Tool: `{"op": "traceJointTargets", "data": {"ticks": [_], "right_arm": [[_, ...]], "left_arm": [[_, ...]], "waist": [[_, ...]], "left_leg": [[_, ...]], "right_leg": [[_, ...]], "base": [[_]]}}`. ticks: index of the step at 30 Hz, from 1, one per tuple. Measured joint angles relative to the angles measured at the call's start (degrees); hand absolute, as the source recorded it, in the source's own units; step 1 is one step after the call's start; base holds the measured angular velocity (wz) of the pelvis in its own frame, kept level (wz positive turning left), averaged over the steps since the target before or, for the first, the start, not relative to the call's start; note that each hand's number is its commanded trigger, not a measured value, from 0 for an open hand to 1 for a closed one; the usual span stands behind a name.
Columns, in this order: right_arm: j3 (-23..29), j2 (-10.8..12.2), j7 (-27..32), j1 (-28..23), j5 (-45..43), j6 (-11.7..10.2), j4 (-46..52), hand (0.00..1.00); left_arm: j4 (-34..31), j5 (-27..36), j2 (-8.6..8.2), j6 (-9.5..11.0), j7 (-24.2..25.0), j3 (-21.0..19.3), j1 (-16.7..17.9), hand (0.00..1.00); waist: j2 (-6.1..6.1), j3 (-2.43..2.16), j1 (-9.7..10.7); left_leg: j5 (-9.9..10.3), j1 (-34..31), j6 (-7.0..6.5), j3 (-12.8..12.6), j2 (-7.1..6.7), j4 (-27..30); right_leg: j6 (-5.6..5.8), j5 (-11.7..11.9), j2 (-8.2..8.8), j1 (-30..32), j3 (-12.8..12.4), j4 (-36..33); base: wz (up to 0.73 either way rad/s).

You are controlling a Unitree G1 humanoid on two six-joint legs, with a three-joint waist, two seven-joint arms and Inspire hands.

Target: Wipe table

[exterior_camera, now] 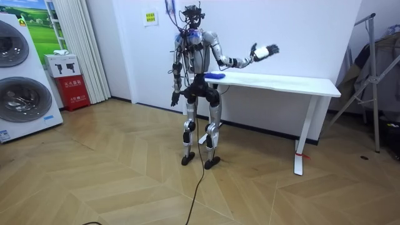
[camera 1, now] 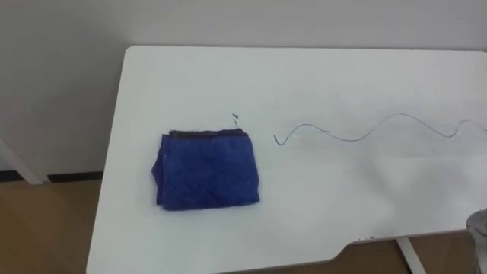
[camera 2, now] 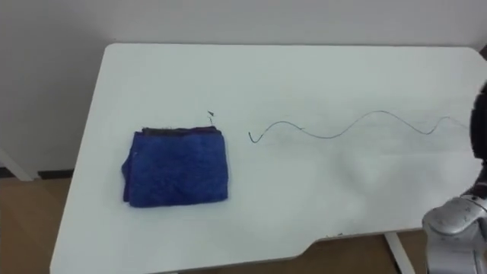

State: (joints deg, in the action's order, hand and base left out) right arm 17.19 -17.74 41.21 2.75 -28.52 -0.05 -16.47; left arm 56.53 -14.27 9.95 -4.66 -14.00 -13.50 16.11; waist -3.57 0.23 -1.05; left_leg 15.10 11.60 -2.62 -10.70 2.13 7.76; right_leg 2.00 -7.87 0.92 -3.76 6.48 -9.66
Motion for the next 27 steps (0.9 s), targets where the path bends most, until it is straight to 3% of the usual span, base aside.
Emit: {"op": "traceJointTargets", "data": {"ticks": [5,9,14,22,27], "right_arm": [[-7.4,0.2,-1.4,0.1,-7.0,-1.3,7.6,0.00],[-11.9,0.3,-4.6,0.2,-14.0,-1.5,12.4,0.00],[-16.5,0.3,-7.9,0.2,-19.5,-1.9,16.9,0.00],[-27.1,0.2,-14.1,0.4,-22.8,-1.9,18.7,0.00],[-34.3,0.2,-15.3,0.4,-25.3,-3.0,17.5,0.00]], "left_arm": [[0.5,0.0,-0.31,0.4,-0.3,3.8,-0.8,0.00],[1.4,0.0,-0.18,0.5,-0.4,4.9,-0.8,0.00],[1.6,0.0,-0.17,0.6,-0.4,6.5,-0.8,0.00],[1.6,0.2,-0.08,1.5,-0.2,9.4,-2.8,0.00],[2.8,0.2,0.01,3.3,-0.3,10.4,-4.5,0.00]], "waist": [[0.35,-0.15,-2.6],[0.54,-0.18,-2.9],[0.56,-0.21,-4.2],[0.23,-0.24,-6.7],[0.24,-0.10,-8.3]], "left_leg": [[0.0,0.0,0.03,0.1,0.16,0.1],[0.0,-0.5,0.03,1.7,0.14,0.1],[0.0,-0.8,0.04,2.0,0.16,0.1],[-0.1,-1.1,0.12,2.2,0.17,0.1],[-0.1,-1.2,0.12,2.9,0.14,0.0]], "right_leg": [[-0.05,0.0,-0.09,0.1,0.4,0.0],[-0.05,0.0,0.00,0.0,1.2,0.1],[-0.05,0.0,0.00,0.0,1.4,0.2],[-0.11,0.1,-0.02,-0.2,1.5,1.0],[-0.11,0.1,0.00,-0.3,1.6,1.0]], "base": [[0.04],[0.16],[0.01],[0.01],[0.05]]}}
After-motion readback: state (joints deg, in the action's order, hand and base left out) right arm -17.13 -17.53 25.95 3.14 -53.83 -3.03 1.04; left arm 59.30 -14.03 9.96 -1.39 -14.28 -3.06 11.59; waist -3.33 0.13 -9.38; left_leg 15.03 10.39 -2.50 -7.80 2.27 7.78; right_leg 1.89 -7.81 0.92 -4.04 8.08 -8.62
